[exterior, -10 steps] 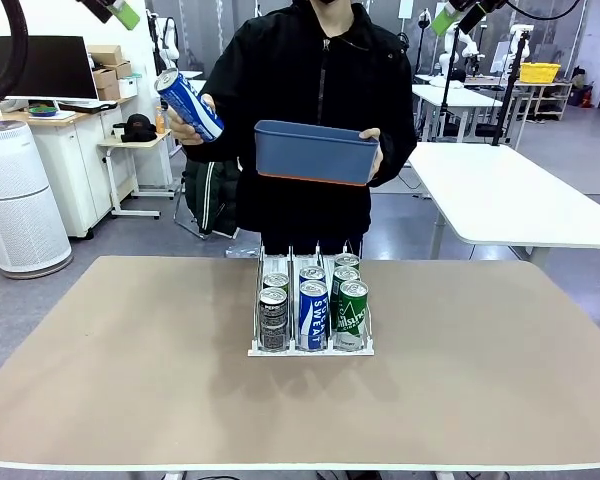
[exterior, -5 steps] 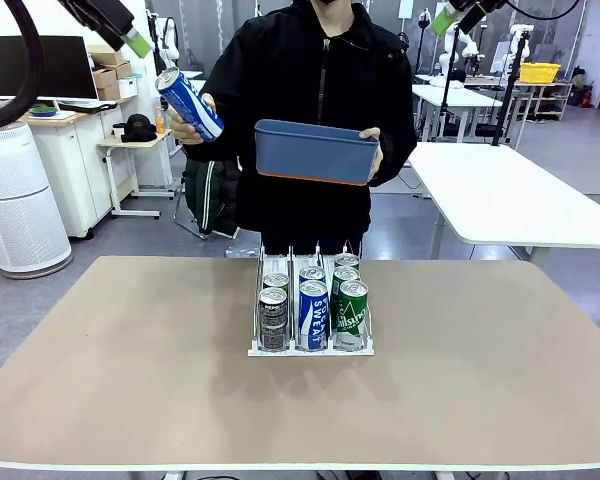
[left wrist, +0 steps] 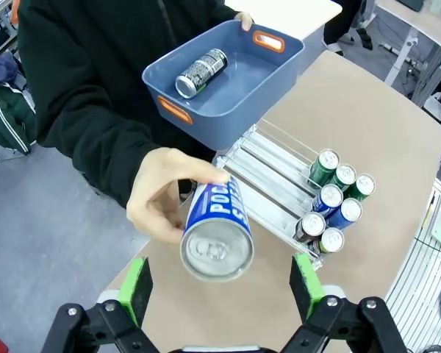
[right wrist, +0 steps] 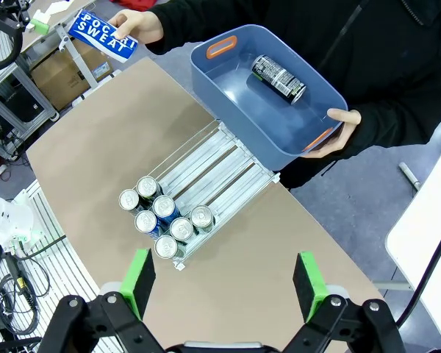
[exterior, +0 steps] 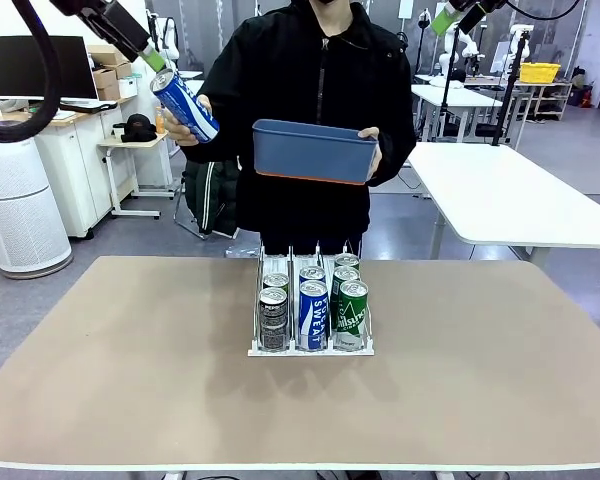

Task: Fill the beverage cans into the dispenser.
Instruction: Pick up the Ionic drink handed by the human.

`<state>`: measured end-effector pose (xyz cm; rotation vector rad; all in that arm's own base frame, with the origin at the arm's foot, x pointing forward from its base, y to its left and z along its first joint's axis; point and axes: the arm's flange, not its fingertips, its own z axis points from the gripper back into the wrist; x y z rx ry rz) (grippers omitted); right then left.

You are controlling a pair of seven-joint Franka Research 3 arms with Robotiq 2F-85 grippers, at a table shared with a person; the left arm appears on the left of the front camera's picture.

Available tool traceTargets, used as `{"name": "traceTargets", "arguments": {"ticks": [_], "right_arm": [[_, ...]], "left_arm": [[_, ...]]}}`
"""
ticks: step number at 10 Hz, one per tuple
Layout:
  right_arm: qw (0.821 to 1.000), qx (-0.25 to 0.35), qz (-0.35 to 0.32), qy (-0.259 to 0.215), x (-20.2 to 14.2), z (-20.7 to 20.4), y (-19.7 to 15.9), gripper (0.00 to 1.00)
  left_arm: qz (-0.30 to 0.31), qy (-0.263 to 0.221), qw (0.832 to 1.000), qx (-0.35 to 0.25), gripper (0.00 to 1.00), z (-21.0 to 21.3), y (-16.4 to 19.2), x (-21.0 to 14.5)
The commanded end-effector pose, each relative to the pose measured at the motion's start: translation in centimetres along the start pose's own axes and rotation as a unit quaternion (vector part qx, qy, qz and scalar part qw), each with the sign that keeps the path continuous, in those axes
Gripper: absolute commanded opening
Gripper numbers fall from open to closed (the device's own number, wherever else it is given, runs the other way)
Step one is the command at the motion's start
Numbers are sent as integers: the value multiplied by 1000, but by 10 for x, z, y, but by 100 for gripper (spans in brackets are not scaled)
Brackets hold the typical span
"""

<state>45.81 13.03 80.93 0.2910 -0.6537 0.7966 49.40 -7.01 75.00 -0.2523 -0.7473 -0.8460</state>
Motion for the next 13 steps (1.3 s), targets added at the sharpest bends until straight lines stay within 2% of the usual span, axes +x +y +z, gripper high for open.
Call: {"name": "traceTargets", "arguments": {"ticks": [1, 10, 13], "right_arm": [[1000, 0, 0, 1, 0, 1, 0, 100], [1000, 0, 0, 1, 0, 1, 0, 100], [1000, 0, 0, 1, 0, 1, 0, 100]], "left_arm": [[4, -31, 999, -9, 100, -15, 0, -6], [0, 1, 1000, -13, 100, -56, 4, -16], [0, -3, 1000, -19, 100, -62, 7, -16]]}}
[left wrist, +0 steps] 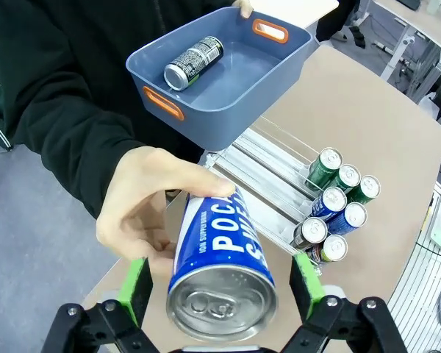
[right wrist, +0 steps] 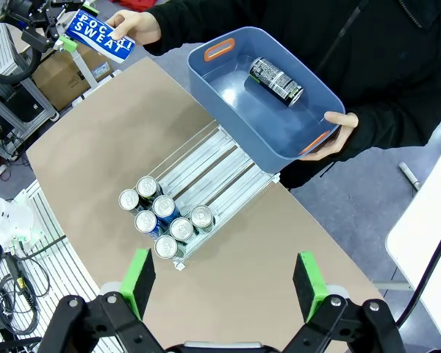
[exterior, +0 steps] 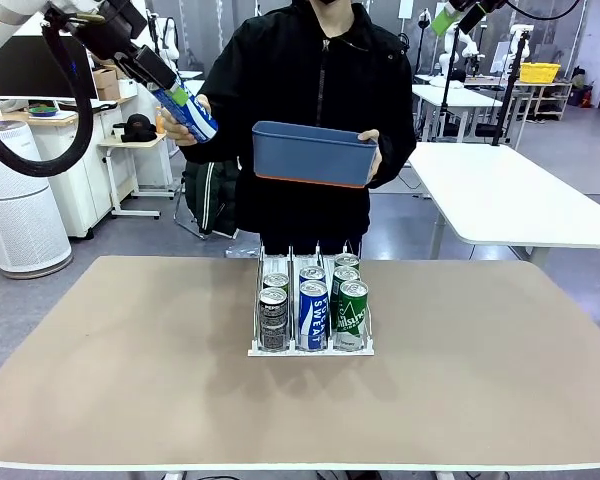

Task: Fill the beverage cans into the dispenser.
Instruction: Pick up the Ionic drink handed by the human.

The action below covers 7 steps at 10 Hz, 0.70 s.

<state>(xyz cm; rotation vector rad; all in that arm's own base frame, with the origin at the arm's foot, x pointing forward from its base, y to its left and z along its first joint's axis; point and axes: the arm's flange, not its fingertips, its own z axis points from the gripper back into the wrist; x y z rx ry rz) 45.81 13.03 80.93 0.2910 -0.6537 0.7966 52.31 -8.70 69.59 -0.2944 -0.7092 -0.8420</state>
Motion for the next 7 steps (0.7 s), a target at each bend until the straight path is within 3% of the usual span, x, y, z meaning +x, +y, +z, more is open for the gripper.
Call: {"name": "traceTargets", "arguments": {"ticks": [1, 7], "right_arm": [[1000, 0, 0, 1, 0, 1, 0, 100], [1000, 0, 0, 1, 0, 1, 0, 100]], "left_arm": [[-15, -11, 1000, 3, 100, -2, 2, -1], [-24, -5, 1000, -8, 100, -8, 6, 1]]}}
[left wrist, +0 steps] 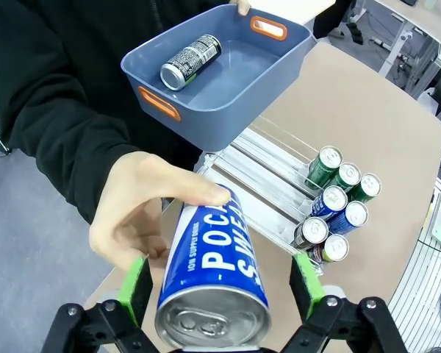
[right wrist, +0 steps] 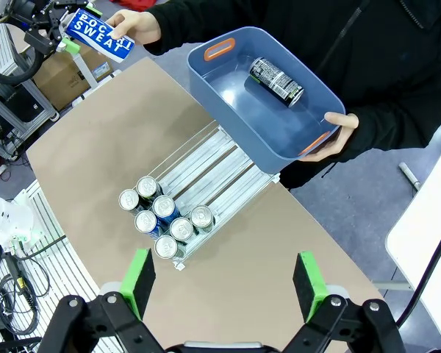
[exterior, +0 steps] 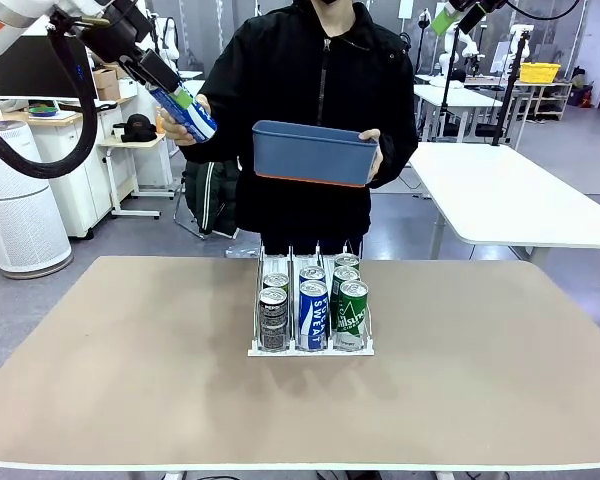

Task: Fill the beverage cans into the dispenser.
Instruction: Pick up the Ionic drink handed by the human.

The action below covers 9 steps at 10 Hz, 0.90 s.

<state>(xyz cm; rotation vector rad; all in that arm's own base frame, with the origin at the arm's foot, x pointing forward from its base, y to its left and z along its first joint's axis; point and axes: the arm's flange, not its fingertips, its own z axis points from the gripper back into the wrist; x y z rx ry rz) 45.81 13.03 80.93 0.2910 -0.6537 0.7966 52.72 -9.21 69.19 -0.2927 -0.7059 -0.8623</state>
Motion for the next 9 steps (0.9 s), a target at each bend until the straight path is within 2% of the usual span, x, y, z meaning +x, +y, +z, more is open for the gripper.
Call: {"name": "traceTargets", "arguments": {"ticks": [1, 6, 7, 8, 9], "right_arm": [[1000, 0, 0, 1, 0, 1, 0, 100], [1000, 0, 0, 1, 0, 1, 0, 100], [1000, 0, 0, 1, 0, 1, 0, 100], [1000, 0, 0, 1, 0, 1, 0, 100], [1000, 0, 0, 1, 0, 1, 0, 100]], "left_arm": [[-17, -12, 1000, -5, 100, 0, 6, 0], [-1, 0, 1000, 0, 100, -1, 0, 1], [-3, 0, 1000, -2, 40, 0, -1, 3], [0, 3, 1000, 2, 40, 0, -1, 2], [3, 4, 1000, 3, 0, 1, 0, 2]]}}
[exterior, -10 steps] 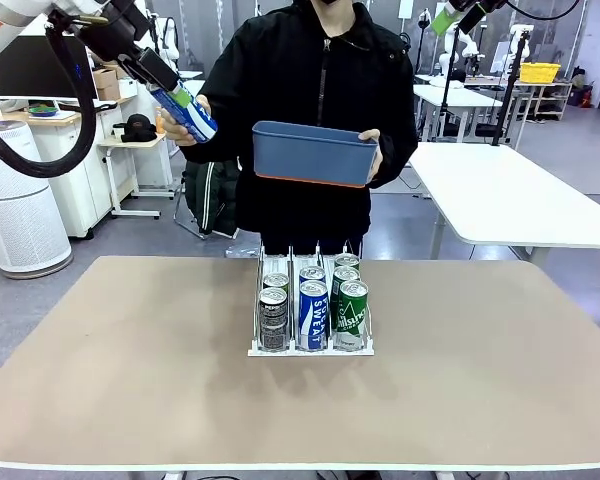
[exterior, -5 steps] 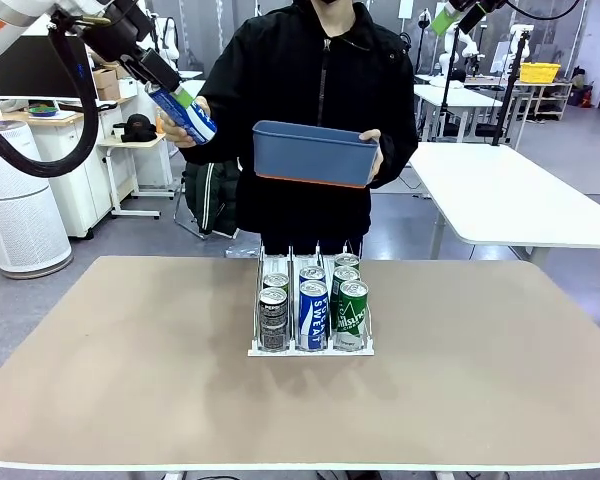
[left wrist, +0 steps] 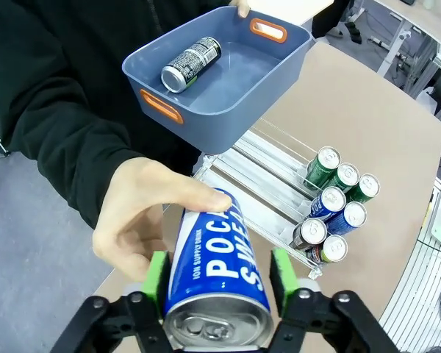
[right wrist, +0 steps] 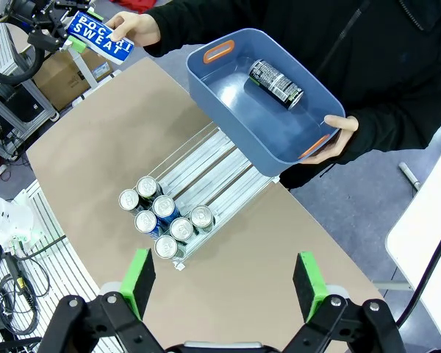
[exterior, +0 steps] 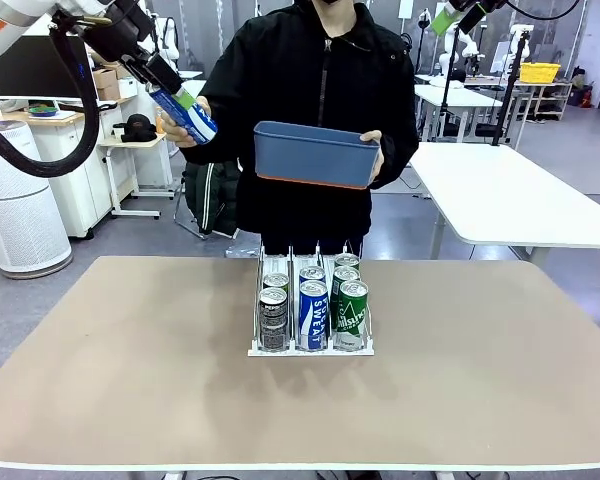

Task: Fill the beverage cans into the dispenser.
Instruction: Pick up the Ionic drink handed by the human.

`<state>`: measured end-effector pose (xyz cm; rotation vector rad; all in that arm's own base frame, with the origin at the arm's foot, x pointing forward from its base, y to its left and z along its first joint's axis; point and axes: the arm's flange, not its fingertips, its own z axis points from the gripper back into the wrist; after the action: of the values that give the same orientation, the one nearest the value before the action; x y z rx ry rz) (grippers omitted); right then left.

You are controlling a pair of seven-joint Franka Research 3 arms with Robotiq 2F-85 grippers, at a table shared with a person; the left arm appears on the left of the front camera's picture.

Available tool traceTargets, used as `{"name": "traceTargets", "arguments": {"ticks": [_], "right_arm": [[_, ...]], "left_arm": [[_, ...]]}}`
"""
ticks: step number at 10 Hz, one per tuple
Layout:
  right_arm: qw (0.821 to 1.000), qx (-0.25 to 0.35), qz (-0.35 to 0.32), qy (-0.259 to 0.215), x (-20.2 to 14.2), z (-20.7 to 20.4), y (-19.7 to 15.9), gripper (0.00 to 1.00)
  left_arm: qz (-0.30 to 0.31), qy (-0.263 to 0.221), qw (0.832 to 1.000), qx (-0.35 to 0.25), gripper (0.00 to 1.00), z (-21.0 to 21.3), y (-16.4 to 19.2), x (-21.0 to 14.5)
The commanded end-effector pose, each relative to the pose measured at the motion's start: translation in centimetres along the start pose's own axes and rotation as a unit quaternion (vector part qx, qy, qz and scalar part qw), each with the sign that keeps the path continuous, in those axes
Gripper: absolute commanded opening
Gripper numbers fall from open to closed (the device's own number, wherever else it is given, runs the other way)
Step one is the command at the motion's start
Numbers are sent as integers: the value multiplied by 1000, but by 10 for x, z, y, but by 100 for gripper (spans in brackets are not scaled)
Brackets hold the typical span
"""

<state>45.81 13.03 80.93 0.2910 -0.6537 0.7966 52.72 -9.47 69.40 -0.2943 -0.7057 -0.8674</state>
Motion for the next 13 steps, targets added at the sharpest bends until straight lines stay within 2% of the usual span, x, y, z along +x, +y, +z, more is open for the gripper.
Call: {"name": "traceTargets", "arguments": {"ticks": [1, 2, 8, 10, 13], "right_arm": [[1000, 0, 0, 1, 0, 1, 0, 100], [1000, 0, 0, 1, 0, 1, 0, 100], [1000, 0, 0, 1, 0, 1, 0, 100], [1000, 0, 0, 1, 0, 1, 0, 100], [1000, 0, 0, 1, 0, 1, 0, 100]], "left_arm": [[7, 5, 1000, 6, 34, 1, 1, -1], [8, 6, 1000, 7, 0, 1, 2, 0], [6, 39, 999, 9, 0, 2, 5, 1], [4, 20, 1000, 8, 0, -1, 3, -1], [4, 20, 1000, 8, 0, -1, 3, -1]]}}
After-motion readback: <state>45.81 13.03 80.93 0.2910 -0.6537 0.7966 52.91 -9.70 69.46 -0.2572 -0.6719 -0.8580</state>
